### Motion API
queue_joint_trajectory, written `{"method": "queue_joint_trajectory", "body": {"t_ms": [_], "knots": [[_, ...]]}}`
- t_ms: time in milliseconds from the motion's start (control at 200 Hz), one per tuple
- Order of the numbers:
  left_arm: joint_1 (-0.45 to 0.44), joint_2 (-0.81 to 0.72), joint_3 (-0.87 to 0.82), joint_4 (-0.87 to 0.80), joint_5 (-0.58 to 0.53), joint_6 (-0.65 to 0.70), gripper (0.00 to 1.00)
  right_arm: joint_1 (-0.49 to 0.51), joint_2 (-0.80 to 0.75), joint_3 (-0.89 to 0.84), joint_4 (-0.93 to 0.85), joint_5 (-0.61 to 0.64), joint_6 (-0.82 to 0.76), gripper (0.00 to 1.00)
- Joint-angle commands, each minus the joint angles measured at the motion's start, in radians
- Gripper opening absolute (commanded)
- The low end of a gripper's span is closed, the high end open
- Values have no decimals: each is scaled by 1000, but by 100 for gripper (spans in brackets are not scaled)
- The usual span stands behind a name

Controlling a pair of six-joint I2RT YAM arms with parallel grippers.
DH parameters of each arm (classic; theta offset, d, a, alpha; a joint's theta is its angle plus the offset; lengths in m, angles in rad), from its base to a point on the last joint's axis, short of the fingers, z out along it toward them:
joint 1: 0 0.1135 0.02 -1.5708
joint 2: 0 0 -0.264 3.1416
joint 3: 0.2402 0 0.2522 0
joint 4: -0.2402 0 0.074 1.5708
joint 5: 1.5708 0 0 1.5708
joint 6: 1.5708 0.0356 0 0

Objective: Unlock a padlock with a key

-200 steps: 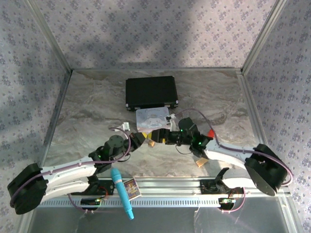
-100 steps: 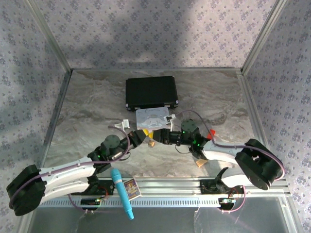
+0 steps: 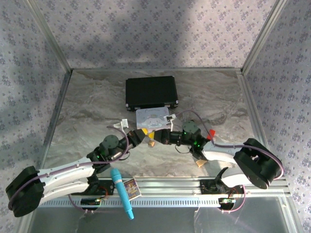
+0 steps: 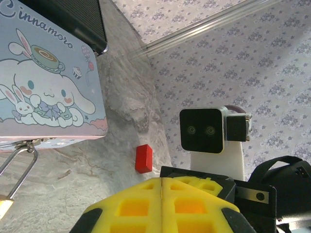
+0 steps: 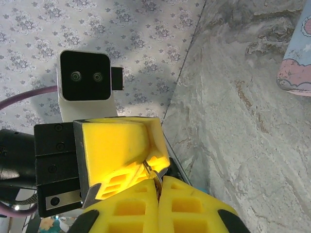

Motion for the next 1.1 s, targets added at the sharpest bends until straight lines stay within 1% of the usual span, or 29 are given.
{"method": "queue_joint_trajectory", "body": {"t_ms": [0, 20, 30, 55, 65, 75, 95, 110, 125, 150, 175, 265, 305, 345, 420, 510, 630, 805, 945, 1004, 1094], "knots": [[-2, -21, 9, -10, 2, 11, 0, -4, 10, -14, 24, -5, 0, 0], [-1, -24, 15, -34, -2, 11, 0, -5, 10, -16, 22, -4, 0, 0], [-1, -26, 18, -51, -7, 11, 4, -6, 9, -15, 22, -4, 0, 0], [-1, -36, 27, -97, -21, 13, 24, -8, 10, -16, 18, -3, 0, 0], [-1, -41, 32, -115, -30, 15, 29, -8, 9, -18, 16, -2, -1, 0], [-2, -46, 35, -131, -37, 19, 41, -9, 9, -19, 15, 0, 0, 0], [-1, -57, 42, -165, -52, 27, 58, -12, 7, -22, 9, 4, -1, 0], [-1, -64, 47, -194, -65, 33, 69, -13, 6, -25, 1, 9, -2, 0], [-1, -73, 53, -224, -80, 40, 77, -15, 5, -25, -11, 14, -5, 0], [-1, -89, 68, -291, -106, 54, 86, -20, 3, -27, -36, 23, -8, 0], [-2, -103, 88, -361, -134, 71, 89, -25, -5, -30, -75, 34, -14, 0], [0, -115, 177, -623, -230, 132, 90, -37, -42, -30, -260, 100, -60, 0], [1, -104, 201, -675, -252, 168, 89, -37, -62, -29, -335, 129, -90, 0], [2, -84, 214, -703, -258, 187, 85, -37, -81, -26, -408, 160, -113, 0], [10, -19, 246, -739, -230, 222, 79, -40, -111, -23, -515, 204, -145, 0], [31, 106, 300, -754, -145, 298, 75, -53, -141, -39, -581, 239, -157, 0], [33, 269, 354, -700, -58, 403, 71, -73, -159, -62, -609, 251, -163, 0], [33, 458, 348, -492, -11, 382, 67, -78, -186, -77, -650, 274, -171, 0], [33, 551, 368, -435, -16, 378, 67, -80, -223, -100, -675, 298, -175, 0], [30, 581, 351, -353, 4, 380, 65, -86, -232, -108, -684, 301, -176, 0], [25, 624, 365, -338, 31, 375, 64, -96, -240, -117, -687, 299, -178, 0]]}}
